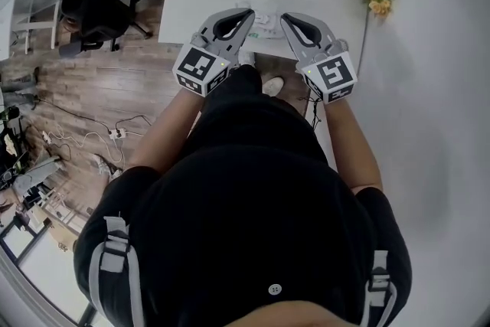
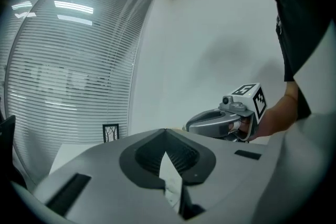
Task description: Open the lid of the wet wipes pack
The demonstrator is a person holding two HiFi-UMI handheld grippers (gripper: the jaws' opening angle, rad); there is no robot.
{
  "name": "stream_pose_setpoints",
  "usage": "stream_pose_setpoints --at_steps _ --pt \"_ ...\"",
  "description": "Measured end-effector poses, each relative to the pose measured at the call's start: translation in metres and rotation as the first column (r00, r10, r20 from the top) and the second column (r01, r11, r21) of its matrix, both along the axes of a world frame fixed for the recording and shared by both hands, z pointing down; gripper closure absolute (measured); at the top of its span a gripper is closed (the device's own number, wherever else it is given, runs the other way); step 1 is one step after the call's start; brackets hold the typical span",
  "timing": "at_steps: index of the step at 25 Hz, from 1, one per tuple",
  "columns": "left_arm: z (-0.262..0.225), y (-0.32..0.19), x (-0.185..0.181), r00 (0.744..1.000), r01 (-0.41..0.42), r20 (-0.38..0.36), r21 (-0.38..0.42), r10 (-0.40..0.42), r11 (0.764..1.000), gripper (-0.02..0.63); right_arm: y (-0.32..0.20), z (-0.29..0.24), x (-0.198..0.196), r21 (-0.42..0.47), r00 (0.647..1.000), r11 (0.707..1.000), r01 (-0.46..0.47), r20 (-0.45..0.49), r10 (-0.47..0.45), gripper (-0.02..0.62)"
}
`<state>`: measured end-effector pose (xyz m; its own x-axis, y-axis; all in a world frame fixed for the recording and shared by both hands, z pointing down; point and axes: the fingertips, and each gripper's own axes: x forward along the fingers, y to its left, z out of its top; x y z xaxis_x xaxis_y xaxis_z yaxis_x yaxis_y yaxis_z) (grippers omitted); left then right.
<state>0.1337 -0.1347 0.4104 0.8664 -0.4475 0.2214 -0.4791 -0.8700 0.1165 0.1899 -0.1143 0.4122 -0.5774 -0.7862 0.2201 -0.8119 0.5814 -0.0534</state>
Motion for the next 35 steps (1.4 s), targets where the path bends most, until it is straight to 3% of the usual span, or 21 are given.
stream_pose_setpoints --at_steps 11,18,23,35 --pt "-0.046 0.018 0.007 0.998 -0.008 -0.068 0.063 0.013 0.998 0.598 0.022 -0.055 -0.002 0.115 0.998 0.993 -0.017 0.064 0.010 0.586" --pt "-0.071 0.020 0.008 0.995 -0.009 -0.097 0.114 0.020 0.993 0.598 0.026 -0.087 0.001 0.178 0.999 0.984 -0.010 0.043 0.002 0.586" --pt "-0.095 0.022 0.009 0.992 -0.009 -0.123 0.138 0.026 0.990 0.598 0.024 -0.100 0.006 0.202 0.999 0.979 -0.025 0.046 0.016 0.586" --pt "-0.091 0.019 0.009 0.993 -0.010 -0.113 0.157 0.028 0.988 0.598 0.024 -0.101 0.012 0.203 0.999 0.978 -0.040 0.037 0.033 0.586"
